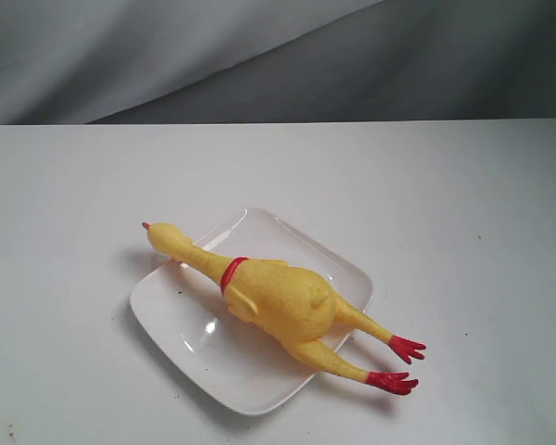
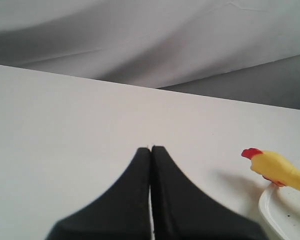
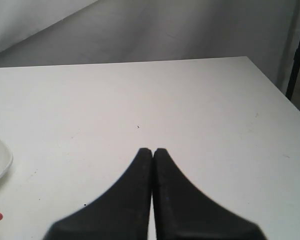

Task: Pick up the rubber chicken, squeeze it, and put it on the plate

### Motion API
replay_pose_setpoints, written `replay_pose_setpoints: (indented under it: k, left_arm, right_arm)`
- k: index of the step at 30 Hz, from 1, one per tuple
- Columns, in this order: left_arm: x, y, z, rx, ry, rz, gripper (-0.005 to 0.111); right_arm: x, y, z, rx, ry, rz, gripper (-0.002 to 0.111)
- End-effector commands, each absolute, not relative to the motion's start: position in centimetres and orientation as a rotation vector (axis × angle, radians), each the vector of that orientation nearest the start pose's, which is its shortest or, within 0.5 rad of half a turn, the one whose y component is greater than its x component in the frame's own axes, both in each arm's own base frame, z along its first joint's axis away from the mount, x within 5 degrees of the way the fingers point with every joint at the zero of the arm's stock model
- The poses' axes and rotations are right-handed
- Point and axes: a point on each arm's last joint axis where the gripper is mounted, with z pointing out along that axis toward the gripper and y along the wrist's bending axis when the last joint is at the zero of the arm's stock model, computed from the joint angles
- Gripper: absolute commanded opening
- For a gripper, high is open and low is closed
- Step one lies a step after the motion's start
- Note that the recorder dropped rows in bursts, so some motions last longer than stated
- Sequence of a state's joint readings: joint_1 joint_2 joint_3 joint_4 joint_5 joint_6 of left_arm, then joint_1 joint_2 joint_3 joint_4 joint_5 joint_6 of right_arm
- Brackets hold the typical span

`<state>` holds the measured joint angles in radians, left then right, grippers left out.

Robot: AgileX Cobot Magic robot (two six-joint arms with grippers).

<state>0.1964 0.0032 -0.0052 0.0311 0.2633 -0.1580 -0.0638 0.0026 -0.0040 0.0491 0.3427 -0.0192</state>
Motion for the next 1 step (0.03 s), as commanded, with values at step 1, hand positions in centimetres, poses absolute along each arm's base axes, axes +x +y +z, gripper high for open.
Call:
replay_pose_setpoints:
  k: [1]
  left_arm:
    - [5.38,1.14,18.91,-0.293,1.726,0.054,0.001]
  right_arm:
    - [5.35,-0.26,18.25,0.071,1.822,-0.026,0.000]
